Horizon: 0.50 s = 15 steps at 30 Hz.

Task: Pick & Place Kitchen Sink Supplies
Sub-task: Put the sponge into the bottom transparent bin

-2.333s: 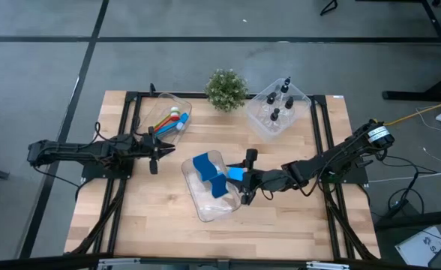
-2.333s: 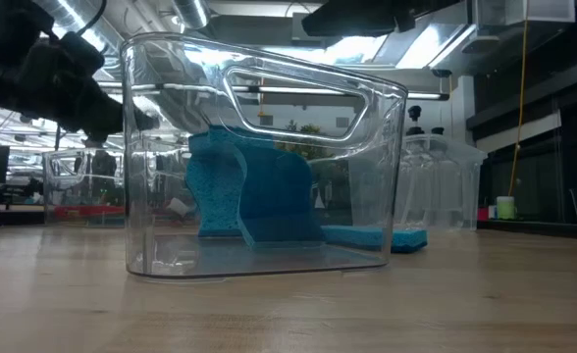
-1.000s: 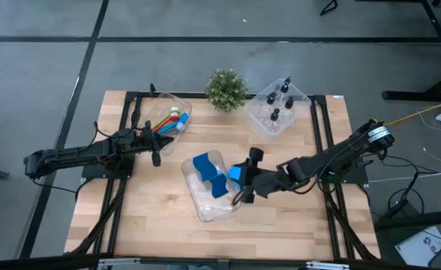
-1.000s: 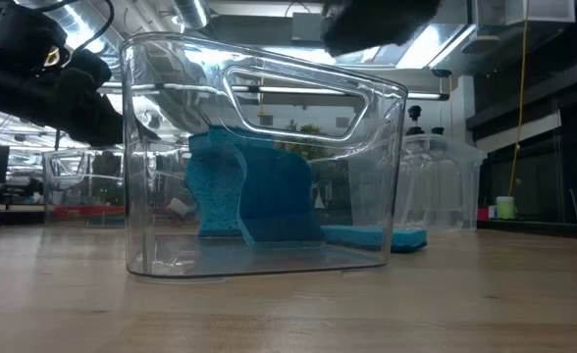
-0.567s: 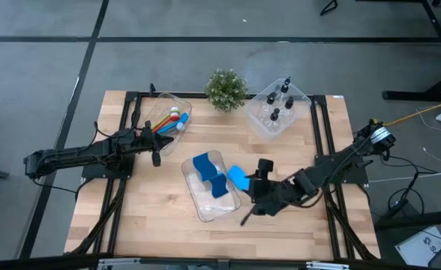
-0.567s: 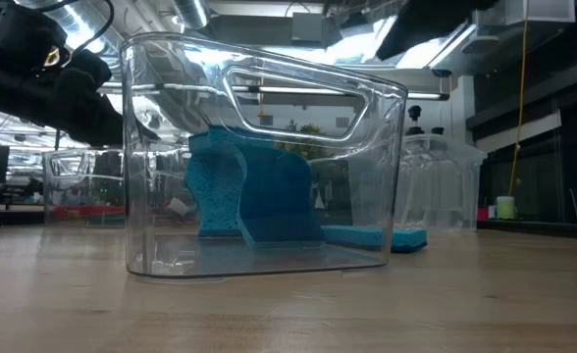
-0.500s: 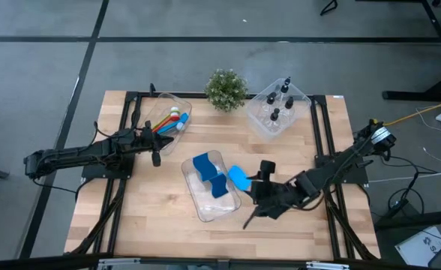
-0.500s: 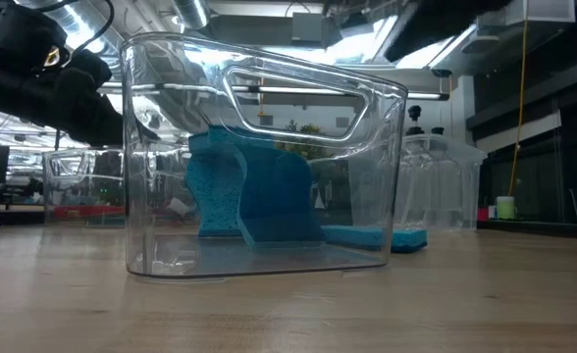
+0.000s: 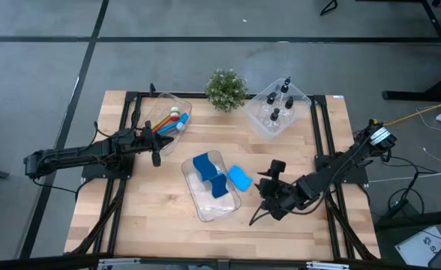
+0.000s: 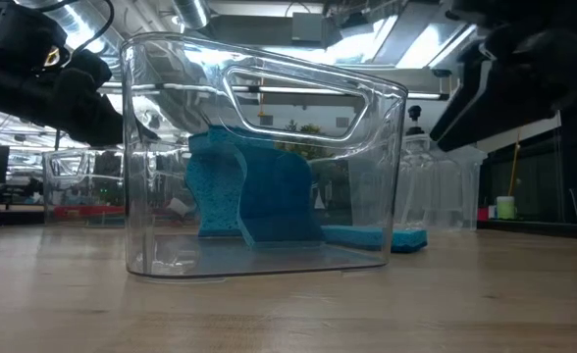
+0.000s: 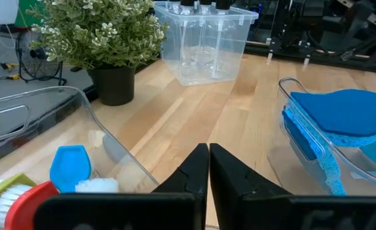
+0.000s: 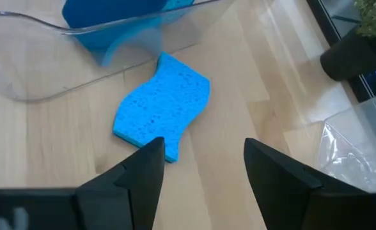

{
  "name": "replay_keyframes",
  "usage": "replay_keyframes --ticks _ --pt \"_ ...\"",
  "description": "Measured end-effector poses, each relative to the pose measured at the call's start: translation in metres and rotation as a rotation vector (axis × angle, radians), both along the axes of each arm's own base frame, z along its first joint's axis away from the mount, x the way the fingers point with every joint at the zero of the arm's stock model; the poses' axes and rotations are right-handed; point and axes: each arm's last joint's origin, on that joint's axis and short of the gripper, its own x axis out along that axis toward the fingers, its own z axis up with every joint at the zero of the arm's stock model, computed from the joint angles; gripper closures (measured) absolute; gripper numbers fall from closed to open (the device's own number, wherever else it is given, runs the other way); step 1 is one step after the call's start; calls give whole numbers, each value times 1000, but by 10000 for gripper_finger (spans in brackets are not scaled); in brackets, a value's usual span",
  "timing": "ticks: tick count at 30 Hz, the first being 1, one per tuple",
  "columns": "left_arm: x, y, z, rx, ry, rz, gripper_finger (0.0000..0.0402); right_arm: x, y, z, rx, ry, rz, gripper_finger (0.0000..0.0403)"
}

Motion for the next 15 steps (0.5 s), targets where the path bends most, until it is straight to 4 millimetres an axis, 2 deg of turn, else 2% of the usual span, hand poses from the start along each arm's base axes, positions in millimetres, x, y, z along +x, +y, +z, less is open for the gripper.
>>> replay_keyframes --ticks 15 --pt "0 0 0 1 0 0 395 8 -1 3 -7 -27 42 191"
